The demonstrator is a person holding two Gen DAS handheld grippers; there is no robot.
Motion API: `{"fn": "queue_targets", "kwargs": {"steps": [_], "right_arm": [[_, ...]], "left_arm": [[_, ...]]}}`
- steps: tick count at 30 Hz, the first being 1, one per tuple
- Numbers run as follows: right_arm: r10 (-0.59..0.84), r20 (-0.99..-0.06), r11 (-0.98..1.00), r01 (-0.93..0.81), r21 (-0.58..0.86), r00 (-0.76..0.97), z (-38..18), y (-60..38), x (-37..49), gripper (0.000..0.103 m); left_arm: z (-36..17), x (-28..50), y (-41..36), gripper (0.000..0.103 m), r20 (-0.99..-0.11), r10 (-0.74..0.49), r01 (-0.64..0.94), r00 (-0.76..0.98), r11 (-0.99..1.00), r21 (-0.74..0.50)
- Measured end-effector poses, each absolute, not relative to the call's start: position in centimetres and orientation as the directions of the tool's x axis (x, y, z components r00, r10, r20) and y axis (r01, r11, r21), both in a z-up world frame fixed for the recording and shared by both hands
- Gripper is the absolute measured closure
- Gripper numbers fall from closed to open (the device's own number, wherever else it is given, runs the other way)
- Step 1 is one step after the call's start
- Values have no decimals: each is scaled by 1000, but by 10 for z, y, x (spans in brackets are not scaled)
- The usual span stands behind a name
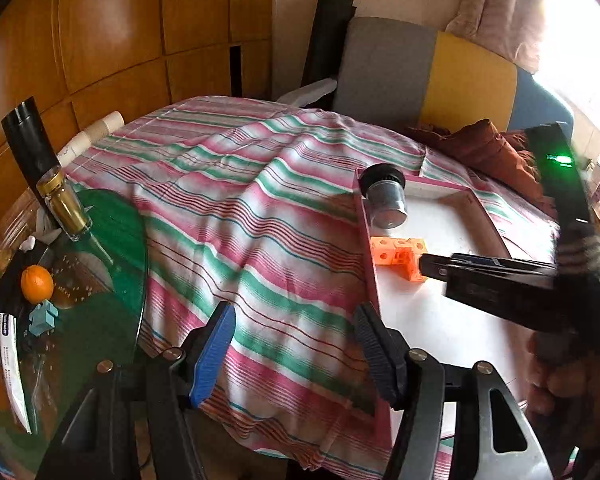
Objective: Organize rigid objects
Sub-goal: 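Carry the orange cubes to the tray and open the right gripper, then move the left gripper to the red K puzzle piece while the right gripper returns to the toys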
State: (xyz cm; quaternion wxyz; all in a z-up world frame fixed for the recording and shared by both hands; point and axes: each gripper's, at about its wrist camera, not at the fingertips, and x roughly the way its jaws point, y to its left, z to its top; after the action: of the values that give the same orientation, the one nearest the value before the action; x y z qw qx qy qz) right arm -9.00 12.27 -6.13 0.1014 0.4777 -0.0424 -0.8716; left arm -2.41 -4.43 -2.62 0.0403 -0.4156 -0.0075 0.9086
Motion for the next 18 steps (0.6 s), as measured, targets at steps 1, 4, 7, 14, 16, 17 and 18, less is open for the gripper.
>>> {"fn": "queue_targets", "kwargs": {"steps": [1, 4, 7, 14, 16, 17, 18], "right_arm": [[-211, -815, -977, 133, 165, -540, -57, 127, -84, 62], [-186, -792, -982, 111, 150, -582, -45, 145, -64, 58], [-153, -769, -988, 80, 131, -621, -34, 166, -44, 58], [-63, -740, -995, -18, 101, -670, -16, 221, -4, 57], [-36, -732, -994, -51, 97, -680, -14, 237, 6, 57], [-25, -730, -993, -64, 94, -683, -13, 244, 11, 57], [-13, -728, -993, -78, 92, -686, -12, 250, 15, 57]], "left_arm": [[-26, -24, -43, 40, -754, 80, -70, -651, -997, -46], [-23, -21, -37, 40, -749, 86, -88, -657, -995, -37], [-20, -18, -30, 40, -745, 91, -106, -660, -994, -27], [-17, -11, -3, 40, -741, 124, -176, -660, -984, -7], [-17, -9, 4, 40, -741, 132, -194, -658, -981, -2], [-16, -8, 8, 40, -742, 137, -205, -656, -979, 1], [-16, -7, 11, 40, -742, 141, -213, -656, -977, 1]]}}
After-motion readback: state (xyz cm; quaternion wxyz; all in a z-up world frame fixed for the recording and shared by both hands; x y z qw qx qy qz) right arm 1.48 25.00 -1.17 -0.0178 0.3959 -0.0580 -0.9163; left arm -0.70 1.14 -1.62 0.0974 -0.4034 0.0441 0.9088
